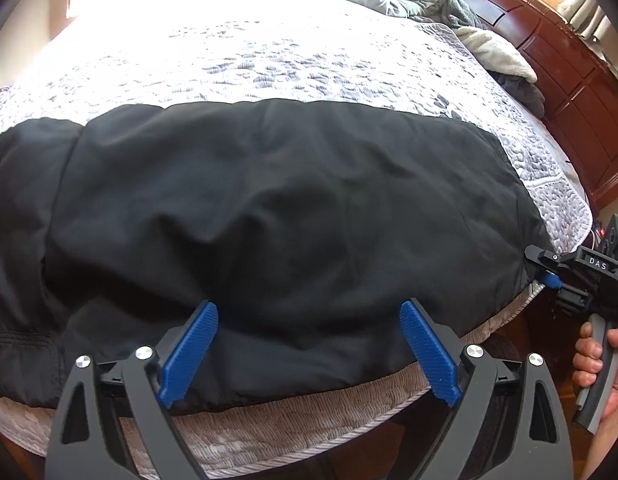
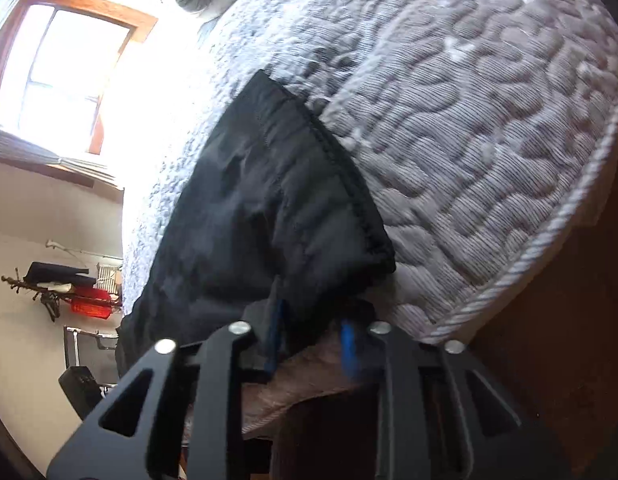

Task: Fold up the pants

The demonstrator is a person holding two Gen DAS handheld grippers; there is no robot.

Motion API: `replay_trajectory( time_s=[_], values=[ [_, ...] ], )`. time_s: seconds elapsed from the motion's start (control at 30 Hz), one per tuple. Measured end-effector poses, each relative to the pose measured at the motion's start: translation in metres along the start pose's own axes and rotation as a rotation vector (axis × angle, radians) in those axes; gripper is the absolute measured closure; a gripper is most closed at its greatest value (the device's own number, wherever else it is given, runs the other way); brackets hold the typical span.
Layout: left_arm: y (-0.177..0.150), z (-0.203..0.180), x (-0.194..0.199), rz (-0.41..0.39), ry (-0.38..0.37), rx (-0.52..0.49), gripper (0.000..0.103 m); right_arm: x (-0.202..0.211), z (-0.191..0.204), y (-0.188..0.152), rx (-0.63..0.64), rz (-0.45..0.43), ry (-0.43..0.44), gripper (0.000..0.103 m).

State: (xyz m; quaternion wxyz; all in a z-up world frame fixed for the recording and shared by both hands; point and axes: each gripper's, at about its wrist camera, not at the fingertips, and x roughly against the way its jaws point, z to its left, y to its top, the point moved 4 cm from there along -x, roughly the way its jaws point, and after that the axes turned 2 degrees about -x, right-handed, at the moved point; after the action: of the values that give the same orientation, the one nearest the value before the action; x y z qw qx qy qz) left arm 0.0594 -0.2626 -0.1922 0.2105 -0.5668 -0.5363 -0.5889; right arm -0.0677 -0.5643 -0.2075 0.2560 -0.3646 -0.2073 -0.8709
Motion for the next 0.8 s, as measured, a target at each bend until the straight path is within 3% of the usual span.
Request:
replay_trajectory(
  time_s=[0.07,0.2,0.27,0.33,0.43,0.57,0.63,0.73,0.77,0.8],
  values=[
    [0.001,0.003,-0.001,-0.009,0.006,0.015,0.009,0.006,0.027,0.010,0.100,-0.026,-0.023,0.091],
    [0.012,0.006,-0.004,-0.046,0.003,0.068,0.009,0.033,0.095,0.033,0.288,-0.105,0.020,0.092],
    [0.020,0.004,-0.004,-0.075,-0.016,0.094,0.008,0.041,0.109,0.038,0.357,-0.138,-0.026,0.092],
    [0.024,0.003,-0.012,-0.069,0.001,0.106,0.008,0.030,0.098,0.039,0.355,-0.105,-0.148,0.092],
    [0.022,-0.001,-0.023,-0.043,0.043,0.088,0.004,0.003,0.049,0.027,0.267,-0.015,-0.256,0.091],
    [0.010,-0.010,-0.021,-0.052,0.085,-0.002,0.004,-0.010,0.002,0.009,0.173,0.001,-0.212,0.085],
    [0.007,-0.010,-0.019,-0.046,0.084,-0.030,0.004,-0.005,0.007,0.007,0.191,-0.008,-0.227,0.081],
    [0.006,-0.008,-0.010,-0.019,0.035,-0.005,0.004,0.005,0.017,0.003,0.250,-0.018,-0.305,0.065],
    [0.004,-0.006,-0.004,-0.016,0.016,0.008,0.004,0.012,0.020,0.001,0.264,-0.030,-0.348,0.054],
    [0.002,-0.003,0.003,-0.017,-0.002,0.021,0.004,0.021,0.023,-0.001,0.277,-0.053,-0.381,0.055]
  ],
)
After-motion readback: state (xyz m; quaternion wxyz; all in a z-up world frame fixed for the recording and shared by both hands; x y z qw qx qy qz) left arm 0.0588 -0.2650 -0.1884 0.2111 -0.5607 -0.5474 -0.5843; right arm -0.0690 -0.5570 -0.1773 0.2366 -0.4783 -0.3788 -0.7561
